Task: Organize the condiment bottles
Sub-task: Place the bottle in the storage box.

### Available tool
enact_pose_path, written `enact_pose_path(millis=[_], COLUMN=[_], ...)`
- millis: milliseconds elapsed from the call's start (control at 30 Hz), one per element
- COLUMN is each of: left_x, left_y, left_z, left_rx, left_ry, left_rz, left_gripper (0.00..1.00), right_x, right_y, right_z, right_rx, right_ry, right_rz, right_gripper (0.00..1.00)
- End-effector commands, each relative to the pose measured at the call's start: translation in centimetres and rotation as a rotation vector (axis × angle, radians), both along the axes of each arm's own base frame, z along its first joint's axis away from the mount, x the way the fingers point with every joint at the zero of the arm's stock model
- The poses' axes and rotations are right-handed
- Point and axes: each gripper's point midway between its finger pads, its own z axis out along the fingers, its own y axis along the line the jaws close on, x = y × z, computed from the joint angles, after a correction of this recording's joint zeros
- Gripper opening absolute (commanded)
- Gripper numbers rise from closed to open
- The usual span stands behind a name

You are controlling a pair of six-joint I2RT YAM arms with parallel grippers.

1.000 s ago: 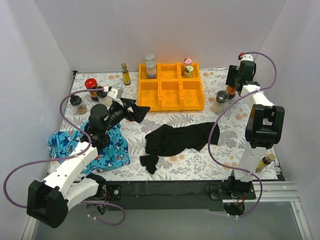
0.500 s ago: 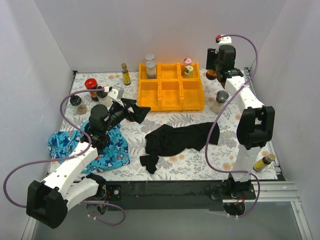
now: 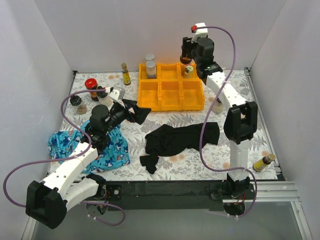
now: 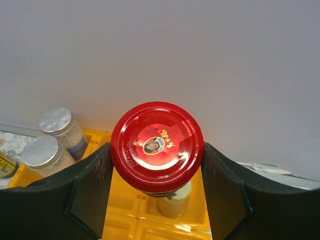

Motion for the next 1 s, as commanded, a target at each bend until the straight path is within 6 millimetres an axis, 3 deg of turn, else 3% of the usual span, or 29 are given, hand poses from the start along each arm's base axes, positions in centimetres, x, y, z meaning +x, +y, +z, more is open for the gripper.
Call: enact_pose_path(millis=[0,100,133,200,400,633,967], left_x=[-0.4,-0.4,-0.4,-0.4,-0.5,-0.7,-1.1], left_y=[0.1,0.1,0.1,0.0,-0.1,-0.4,-0.6], left_z=[2.6,2.6,2.5,2.4,2.3,2.3,2.3], left_rx=[-0.011,-0.008,-0.010,-0.005,-0.001,0.001,0.015], left_ry=[-0.066,-0.067,-0.066,-0.062,-0.062,-0.060,-0.070], left_rz=[0.004,0.004,0.004,0.004,0.003,-0.008,-0.005], left_gripper=[0.98,0.98,0.98,0.98,0.98,0.98,0.98], right_x=[0.4,1.5,2.2,2.2,3.4,4.9,7.1], right_y=[3.8,5.6,6.2,7.1,8.5,9.1,10.0], right_z=[8.8,7.9,6.8,7.1,3.2,-1.1,-4.4], right_rx=[0.093,0.101,0.101,0.104,0.088,0.056,-0.011], right_ry=[-0.335,-0.362,-0.351,-0.384,-0.351,-0.346,-0.423], right_rz=[0.126,0.164,0.166,0.183,0.214,0.181,0.184], right_gripper=[0.01,0.01,0.01,0.01,0.01,0.01,0.01])
